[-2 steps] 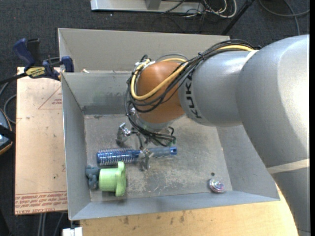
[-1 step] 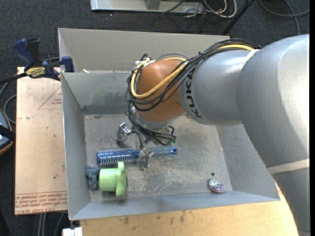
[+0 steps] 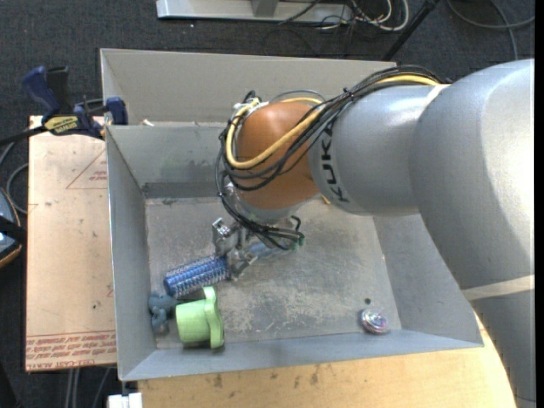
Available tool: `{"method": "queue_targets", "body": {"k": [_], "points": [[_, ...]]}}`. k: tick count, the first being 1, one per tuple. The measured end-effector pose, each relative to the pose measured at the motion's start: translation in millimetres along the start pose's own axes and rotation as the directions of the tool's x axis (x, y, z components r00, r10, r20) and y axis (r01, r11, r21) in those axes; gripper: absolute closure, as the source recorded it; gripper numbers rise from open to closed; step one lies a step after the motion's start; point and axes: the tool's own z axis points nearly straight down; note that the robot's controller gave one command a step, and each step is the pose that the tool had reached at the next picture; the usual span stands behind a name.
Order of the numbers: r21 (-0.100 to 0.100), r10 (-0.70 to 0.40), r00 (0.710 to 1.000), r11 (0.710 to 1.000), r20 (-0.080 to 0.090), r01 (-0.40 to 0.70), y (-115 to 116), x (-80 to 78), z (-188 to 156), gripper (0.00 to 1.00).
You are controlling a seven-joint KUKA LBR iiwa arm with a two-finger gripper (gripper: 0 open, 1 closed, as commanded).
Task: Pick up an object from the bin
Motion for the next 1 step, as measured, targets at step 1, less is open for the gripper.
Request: {"method": "queue_targets", "body": {"k": [1], "points": [[0.001,0.003,1.000,1.000,0.002,-0.003,-0.9,-3.0,-117.3,1.00]]}}
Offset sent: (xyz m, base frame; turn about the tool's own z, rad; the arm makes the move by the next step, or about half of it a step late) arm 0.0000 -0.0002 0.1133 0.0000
